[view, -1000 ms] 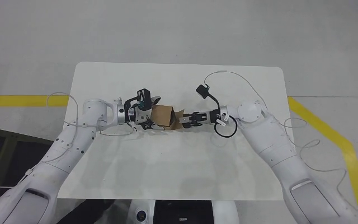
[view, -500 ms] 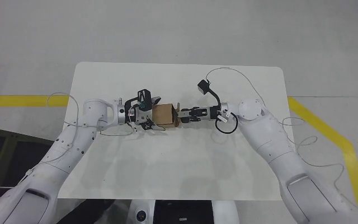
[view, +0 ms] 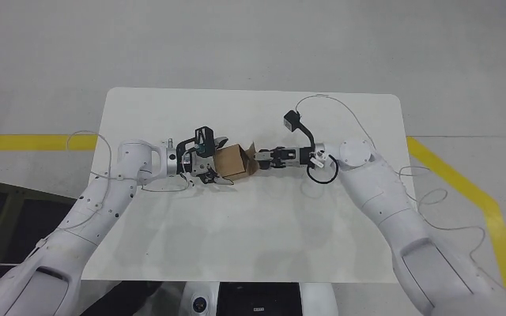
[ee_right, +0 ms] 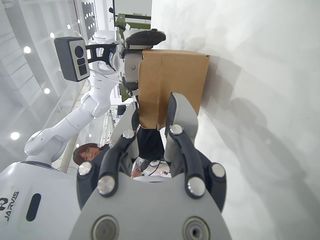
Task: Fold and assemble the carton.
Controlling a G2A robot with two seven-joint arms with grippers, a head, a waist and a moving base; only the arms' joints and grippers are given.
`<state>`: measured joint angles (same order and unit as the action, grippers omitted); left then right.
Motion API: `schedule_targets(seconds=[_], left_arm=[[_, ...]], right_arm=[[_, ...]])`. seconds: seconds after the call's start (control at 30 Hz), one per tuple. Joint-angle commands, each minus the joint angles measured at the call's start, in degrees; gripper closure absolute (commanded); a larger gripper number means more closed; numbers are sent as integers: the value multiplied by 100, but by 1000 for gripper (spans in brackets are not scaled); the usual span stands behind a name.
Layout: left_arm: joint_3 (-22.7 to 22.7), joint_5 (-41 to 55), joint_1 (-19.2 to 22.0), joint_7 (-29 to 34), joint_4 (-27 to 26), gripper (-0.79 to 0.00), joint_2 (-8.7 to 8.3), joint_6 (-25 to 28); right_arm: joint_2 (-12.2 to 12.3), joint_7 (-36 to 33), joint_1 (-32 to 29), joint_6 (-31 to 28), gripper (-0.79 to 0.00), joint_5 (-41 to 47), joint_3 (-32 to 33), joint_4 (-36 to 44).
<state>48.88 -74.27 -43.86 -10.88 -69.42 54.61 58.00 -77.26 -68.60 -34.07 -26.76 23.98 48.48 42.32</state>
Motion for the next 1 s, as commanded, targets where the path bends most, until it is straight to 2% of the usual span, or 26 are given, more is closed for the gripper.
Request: schedule_targets(seconds=[0.0,0.1,0.47,0.6,0.8,0.97], left_arm=[[-2,-2,1,-5,2,-785,-1,0],[-4,-5,2,-10,4,-785,-2,0],[-35,-26,17,-35,5,-785,-12,0],[-41,-27,22,-43,10,-785,-16,0],[-51,-24,32,-51,14,-785,-20,0],[-67,-28,38,-54,11,-785,-24,0]], right_arm=[[-21,-59,25,-45,-265,98,7,-96],[-45,-82,85,-96,-283,141,15,-223],[-168,-247,288,-29,-123,306,-29,-551],[-234,-561,377,58,-132,260,-149,-639],[-291,-688,411,-11,-163,314,-175,-727],[-331,-716,436,22,-108,363,-175,-893]])
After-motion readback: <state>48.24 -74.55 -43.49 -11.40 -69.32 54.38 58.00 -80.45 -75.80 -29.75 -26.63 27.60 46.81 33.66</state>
